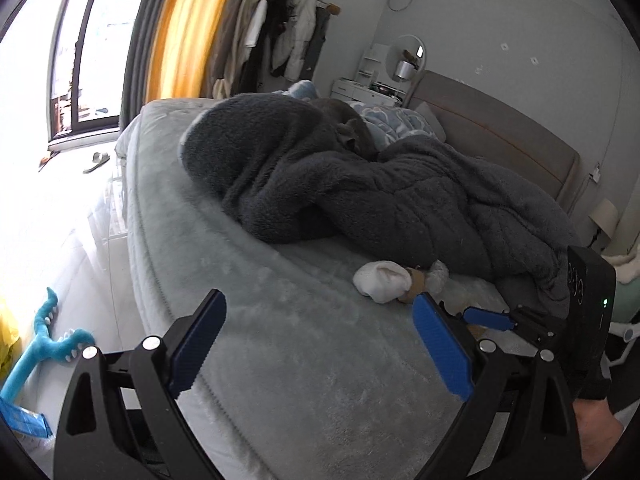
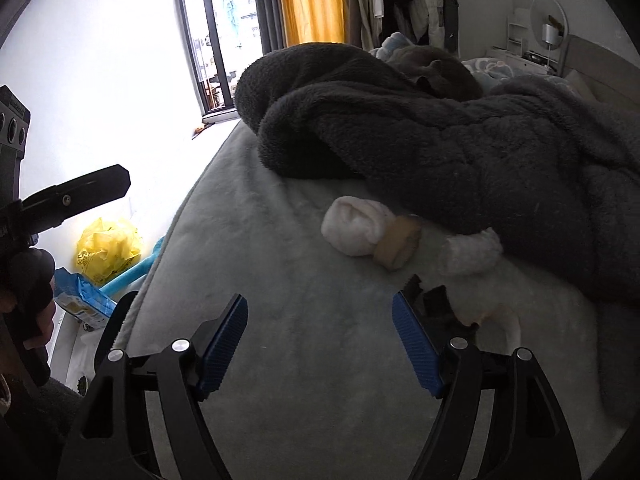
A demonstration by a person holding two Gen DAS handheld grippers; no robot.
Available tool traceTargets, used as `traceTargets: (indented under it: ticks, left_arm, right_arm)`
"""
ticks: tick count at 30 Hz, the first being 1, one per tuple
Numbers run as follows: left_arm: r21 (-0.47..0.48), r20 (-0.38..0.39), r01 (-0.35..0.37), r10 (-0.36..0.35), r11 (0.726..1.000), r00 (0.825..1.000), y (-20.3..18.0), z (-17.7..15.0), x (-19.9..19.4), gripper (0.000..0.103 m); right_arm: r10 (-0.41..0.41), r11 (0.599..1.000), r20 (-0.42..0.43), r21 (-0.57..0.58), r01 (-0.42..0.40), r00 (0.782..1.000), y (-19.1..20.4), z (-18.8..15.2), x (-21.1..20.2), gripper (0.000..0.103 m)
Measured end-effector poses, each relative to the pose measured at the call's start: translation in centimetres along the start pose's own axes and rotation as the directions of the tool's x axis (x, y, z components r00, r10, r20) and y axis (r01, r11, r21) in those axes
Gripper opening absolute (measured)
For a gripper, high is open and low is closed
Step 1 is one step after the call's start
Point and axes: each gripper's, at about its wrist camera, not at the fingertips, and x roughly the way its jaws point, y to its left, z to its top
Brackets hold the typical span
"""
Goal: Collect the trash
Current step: 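Reach the right tool over the bed to the cardboard tube, then close the right tool on the cardboard tube while the left tool grasps a black curved piece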
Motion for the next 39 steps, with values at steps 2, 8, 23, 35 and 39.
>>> traceTargets:
  ticks: [2, 8, 23, 35, 39]
  left_arm:
    - [0.017, -0.012, 0.011, -0.011, 1.0, 1.0, -0.7, -0.2, 0.9, 0.096]
    - [0.038, -0.051, 0.052, -0.05, 0.998, 0.997, -2.7, -0.9, 3.0, 0.095]
    - [0.045, -0.102, 0.205, -0.2, 0.978, 0.974, -7.6, -2.2, 7.0, 0.094]
    - [0.053, -0.169, 0.219, -0.208, 0.974, 0.964, -9.8, -3.3, 10.6, 0.083]
    - [0.047, -0.176, 0.225, -0.214, 0.973, 0.961, -10.0, -3.7, 11.3, 0.078]
  right_arm:
    - [-0.025, 1.0, -0.002, 0.004, 0.025, 1.0, -1.2, -0.4, -0.3, 0.079]
    - [-0.078, 0.996, -0.005, 0.049, 0.079, 0.997, -5.0, -1.9, -1.2, 0.079]
    - [-0.13, 0.986, -0.059, 0.101, 0.136, 0.99, -11.3, -4.3, -0.2, 0.079]
    - [-0.076, 0.994, -0.057, 0.07, 0.08, 0.996, -12.1, -4.5, 1.2, 0.064]
    - [-0.068, 0.997, -0.045, 0.045, 0.07, 0.997, -11.9, -4.3, 1.3, 0.051]
